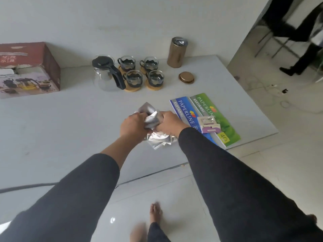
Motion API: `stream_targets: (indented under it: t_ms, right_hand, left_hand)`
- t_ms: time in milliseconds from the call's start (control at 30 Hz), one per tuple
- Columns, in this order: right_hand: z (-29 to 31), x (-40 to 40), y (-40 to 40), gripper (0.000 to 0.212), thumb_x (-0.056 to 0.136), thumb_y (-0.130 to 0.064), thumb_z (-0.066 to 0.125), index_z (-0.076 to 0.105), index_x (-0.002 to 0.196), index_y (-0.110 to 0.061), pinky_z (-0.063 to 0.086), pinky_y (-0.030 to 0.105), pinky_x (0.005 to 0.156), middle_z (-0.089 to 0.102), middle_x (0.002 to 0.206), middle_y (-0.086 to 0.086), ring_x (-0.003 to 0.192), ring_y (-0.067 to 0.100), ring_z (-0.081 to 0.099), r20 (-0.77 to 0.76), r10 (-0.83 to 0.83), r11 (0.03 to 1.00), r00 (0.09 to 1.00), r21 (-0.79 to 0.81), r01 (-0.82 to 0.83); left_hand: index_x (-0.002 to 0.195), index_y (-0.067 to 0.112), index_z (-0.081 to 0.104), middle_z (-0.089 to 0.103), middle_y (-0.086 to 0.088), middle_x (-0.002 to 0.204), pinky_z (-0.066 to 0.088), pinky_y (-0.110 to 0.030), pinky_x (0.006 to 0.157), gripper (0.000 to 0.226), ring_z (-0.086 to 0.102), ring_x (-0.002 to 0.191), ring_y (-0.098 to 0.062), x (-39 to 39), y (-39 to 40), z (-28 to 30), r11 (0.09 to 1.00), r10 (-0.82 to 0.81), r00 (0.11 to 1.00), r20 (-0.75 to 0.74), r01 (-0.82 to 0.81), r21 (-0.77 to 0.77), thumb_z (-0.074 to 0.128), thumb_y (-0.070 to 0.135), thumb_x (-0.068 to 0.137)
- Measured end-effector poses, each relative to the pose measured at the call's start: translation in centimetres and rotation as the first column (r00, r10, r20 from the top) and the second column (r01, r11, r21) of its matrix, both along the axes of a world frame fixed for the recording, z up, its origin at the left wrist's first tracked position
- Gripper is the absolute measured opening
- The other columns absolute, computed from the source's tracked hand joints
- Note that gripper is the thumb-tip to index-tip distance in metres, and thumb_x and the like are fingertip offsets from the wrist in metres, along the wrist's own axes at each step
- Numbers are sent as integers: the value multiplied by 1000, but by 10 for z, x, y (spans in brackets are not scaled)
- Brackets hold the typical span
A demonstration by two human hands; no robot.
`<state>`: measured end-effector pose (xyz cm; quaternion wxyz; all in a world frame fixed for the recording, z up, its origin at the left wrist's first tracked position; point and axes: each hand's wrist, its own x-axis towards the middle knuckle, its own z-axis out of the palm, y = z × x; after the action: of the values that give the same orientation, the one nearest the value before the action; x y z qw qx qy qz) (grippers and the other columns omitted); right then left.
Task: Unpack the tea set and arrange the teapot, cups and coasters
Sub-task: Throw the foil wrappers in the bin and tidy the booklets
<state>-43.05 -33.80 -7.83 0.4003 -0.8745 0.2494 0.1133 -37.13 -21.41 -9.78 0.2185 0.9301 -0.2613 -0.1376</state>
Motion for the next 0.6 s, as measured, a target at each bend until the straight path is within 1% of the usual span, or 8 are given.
stream_targets:
  t_ms: [67, 133, 267, 300, 367, 433, 500, 600]
  right_hand:
    - [15, -28, -20, 12, 78, -9, 67, 56, 82, -14, 43, 27, 72, 58, 84, 2, 87, 24, 58, 25, -81, 995, 996, -50, 82]
    - [27, -60, -41, 14, 78, -9, 66, 54, 81, -13, 41, 26, 73, 55, 83, 0, 90, 25, 57, 42, -167, 981, 985, -95, 170]
    - [46, -136, -87, 25, 78, -11, 67, 61, 101, -17, 44, 26, 77, 65, 101, 8, 99, 28, 61, 63, -360, 921, 931, -135, 365]
    - [50, -156, -99, 24, 77, -11, 66, 61, 99, -19, 46, 28, 79, 66, 102, 8, 99, 28, 61, 70, -402, 902, 913, -140, 408]
    - [51, -195, -125, 16, 77, -11, 65, 56, 85, -22, 47, 29, 78, 64, 94, 6, 94, 27, 61, 78, -472, 864, 878, -156, 478]
    - [49, -231, -149, 20, 78, -9, 64, 50, 74, -23, 42, 27, 72, 60, 86, 3, 86, 24, 58, 84, -526, 831, 846, -163, 532]
    - [39, -265, -174, 16, 79, -7, 64, 56, 83, -20, 40, 25, 73, 61, 90, 3, 87, 23, 57, 90, -571, 801, 816, -158, 578]
    - [13, -308, -216, 28, 78, -9, 64, 61, 106, -13, 48, 29, 80, 67, 98, 7, 92, 25, 61, 89, -616, 767, 782, -157, 622]
  left_hand:
    - [104, 22, 63, 65, -5, 102, 43, -29, 68, 33, 62, 92, -30, -16, -27, 11, 994, -96, 995, 28, 97, -44, 73, 24, 73]
    - [106, 20, 62, 65, -6, 102, 42, -29, 68, 32, 62, 94, -31, -38, -56, 19, 976, -192, 980, 43, 195, -93, 72, 22, 75]
    - [107, 16, 61, 65, -8, 102, 46, -33, 71, 31, 62, 94, -31, -94, -124, 28, 908, -374, 925, 66, 380, -176, 71, 19, 79]
    - [107, 15, 60, 64, -9, 102, 46, -34, 71, 30, 62, 94, -31, -110, -142, 29, 888, -414, 908, 67, 419, -190, 71, 18, 79]
    - [108, 12, 61, 64, -10, 102, 46, -33, 73, 31, 62, 94, -30, -142, -176, 28, 844, -491, 869, 66, 493, -211, 71, 17, 79]
    - [108, 12, 61, 64, -10, 102, 45, -32, 73, 32, 62, 93, -30, -173, -210, 23, 804, -554, 830, 71, 555, -216, 71, 18, 78]
    - [107, 13, 61, 64, -9, 100, 44, -31, 71, 30, 62, 92, -29, -202, -244, 14, 780, -591, 804, 70, 591, -207, 70, 18, 78]
    - [103, 13, 61, 64, -8, 98, 44, -28, 70, 26, 62, 90, -27, -242, -294, -11, 759, -622, 781, 66, 621, -198, 69, 18, 79]
